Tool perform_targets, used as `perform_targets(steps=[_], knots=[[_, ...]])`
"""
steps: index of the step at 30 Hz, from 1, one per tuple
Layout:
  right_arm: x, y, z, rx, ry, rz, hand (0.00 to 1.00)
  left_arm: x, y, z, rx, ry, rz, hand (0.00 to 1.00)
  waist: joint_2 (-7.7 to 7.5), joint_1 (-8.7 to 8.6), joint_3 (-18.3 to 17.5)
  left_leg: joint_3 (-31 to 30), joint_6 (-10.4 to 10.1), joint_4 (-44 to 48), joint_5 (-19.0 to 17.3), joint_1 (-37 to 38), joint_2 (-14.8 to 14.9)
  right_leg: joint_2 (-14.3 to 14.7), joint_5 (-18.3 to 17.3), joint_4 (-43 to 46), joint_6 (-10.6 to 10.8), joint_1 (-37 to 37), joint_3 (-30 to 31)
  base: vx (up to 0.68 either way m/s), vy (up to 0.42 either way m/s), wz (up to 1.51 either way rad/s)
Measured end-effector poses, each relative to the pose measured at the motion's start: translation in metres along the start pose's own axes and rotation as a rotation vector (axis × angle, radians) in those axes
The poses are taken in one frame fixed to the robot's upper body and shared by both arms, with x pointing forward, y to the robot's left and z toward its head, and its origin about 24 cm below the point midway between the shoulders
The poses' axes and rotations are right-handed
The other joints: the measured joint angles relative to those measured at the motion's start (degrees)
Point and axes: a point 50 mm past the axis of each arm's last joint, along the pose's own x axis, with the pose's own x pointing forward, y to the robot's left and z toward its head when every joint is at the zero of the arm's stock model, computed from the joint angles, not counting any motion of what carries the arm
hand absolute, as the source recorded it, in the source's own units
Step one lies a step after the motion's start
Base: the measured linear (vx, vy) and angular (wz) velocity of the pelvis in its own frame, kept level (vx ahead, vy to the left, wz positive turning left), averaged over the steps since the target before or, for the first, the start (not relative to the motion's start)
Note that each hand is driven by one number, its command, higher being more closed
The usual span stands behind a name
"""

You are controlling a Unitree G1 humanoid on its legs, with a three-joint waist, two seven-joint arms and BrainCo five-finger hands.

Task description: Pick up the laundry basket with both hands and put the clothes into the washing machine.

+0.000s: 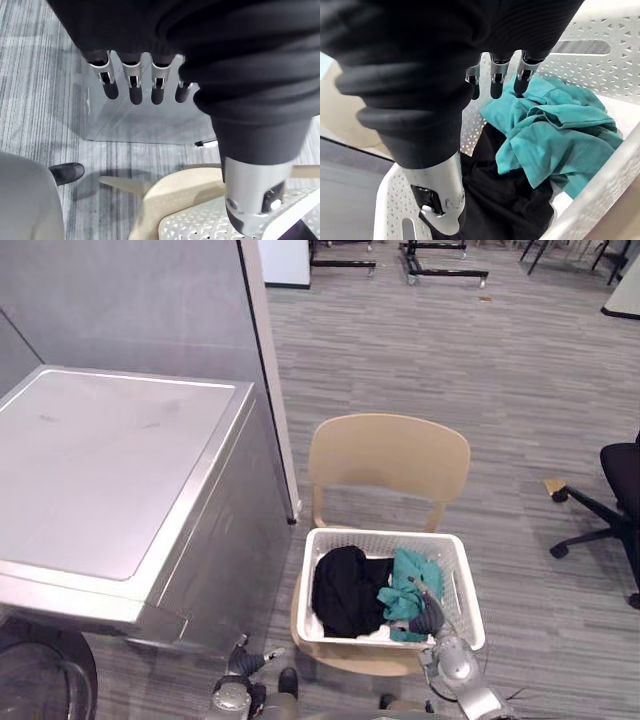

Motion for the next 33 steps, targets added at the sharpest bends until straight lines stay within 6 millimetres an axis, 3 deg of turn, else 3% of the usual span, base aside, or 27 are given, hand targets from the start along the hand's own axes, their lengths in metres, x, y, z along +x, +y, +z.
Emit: perform_targets(steps=[3, 5, 8, 11, 14, 17, 19, 20, 25, 33], knots=[[0.021, -0.009, 0.023, -0.029, -0.055, -0.01, 0.0, 0.005, 0.007, 0.017, -0.028, -0.064, 0.027, 0.0, 0.28, 1.61, 3.2, -2.5, 0.0, 4.0, -0.3, -5.8, -0.2, 0.1, 0.0, 1.4, 0.2, -3.1, -2.4, -0.17, -0.002, 0.47], [0.041, -0.02, 0.052, -0.051, -0.122, -0.035, 0.0, 0.009, 0.018, 0.033, -0.074, -0.112, 0.069, 0.0, 1.17, 3.25, 8.1, -4.9, 0.0, 7.3, -0.3, -10.3, -0.4, 0.4, 0.1, 2.3, 0.4, -5.0, -4.7, -0.19, 0.021, 0.51], [0.055, -0.03, 0.077, -0.079, -0.17, -0.068, 0.0, 0.009, 0.028, 0.027, -0.097, -0.09, 0.102, 0.0, 1.65, 5.27, 10.8, -6.0, -0.1, 9.1, -0.2, -14.1, -0.7, 0.4, 0.2, 3.3, 0.4, -8.0, -5.3, -0.09, 0.025, 0.21], [0.066, -0.042, 0.092, -0.101, -0.178, -0.106, 0.0, 0.008, 0.029, 0.022, -0.108, -0.073, 0.113, 0.0, 1.75, 6.37, 12.7, -7.1, 0.2, 9.7, 0.3, -16.5, -0.9, 0.1, 0.5, 4.2, 0.6, -10.0, -6.2, 0.0, 0.013, 0.19], [0.083, -0.067, 0.115, -0.147, -0.174, -0.169, 0.0, 0.01, 0.027, 0.032, -0.142, -0.103, 0.117, 0.0, 1.88, 7.68, 14.5, -7.6, 0.4, 9.7, 1.1, -20.0, -1.3, -0.3, 0.4, 5.9, 0.5, -13.4, -6.7, 0.01, 0.0, 0.07], [0.09, -0.092, 0.12, -0.154, -0.131, -0.235, 0.0, 0.012, 0.024, 0.042, -0.16, -0.127, 0.11, 0.0, 2.85, 7.76, 15.0, -9.0, 0.6, 9.7, 1.9, -22.4, -1.9, -0.6, 0.3, 6.6, 0.4, -15.6, -7.8, 0.03, 0.004, 0.19], [0.093, -0.114, 0.12, -0.141, -0.094, -0.309, 0.0, 0.015, 0.02, 0.056, -0.192, -0.156, 0.108, 0.0, 3.35, 9.08, 15.3, -9.5, 0.7, 9.6, 2.1, -23.9, -2.2, -1.1, -0.6, 8.7, 0.1, -17.9, -8.1, 0.02, -0.006, 0.14], [0.094, -0.123, 0.123, -0.146, -0.083, -0.335, 1.0, 0.016, 0.019, 0.062, -0.2, -0.174, 0.114, 0.0, 3.46, 9.11, 15.4, -10.1, 0.7, 9.5, 2.4, -24.6, -2.6, -1.5, -1.6, 10.0, 0.4, -18.9, -8.5, 0.02, -0.008, 0.19], [0.095, -0.144, 0.139, -0.179, -0.086, -0.399, 1.0, 0.019, 0.011, 0.09, -0.272, -0.24, 0.109, 0.0, 3.94, 9.23, 15.8, -11.0, 0.0, 7.4, 3.7, -26.8, -2.8, -2.6, -3.9, 14.1, -0.1, -23.0, -10.0, 0.01, -0.024, 0.2], [0.094, -0.135, 0.153, -0.107, -0.153, -0.387, 1.0, 0.015, -0.009, 0.109, -0.328, -0.285, 0.064, 0.0, 3.85, 8.79, 16.1, -10.1, -0.1, 7.4, 3.7, -25.9, -2.2, -2.3, -5.1, 15.4, -0.4, -23.1, -9.6, 0.04, -0.046, -0.04]])
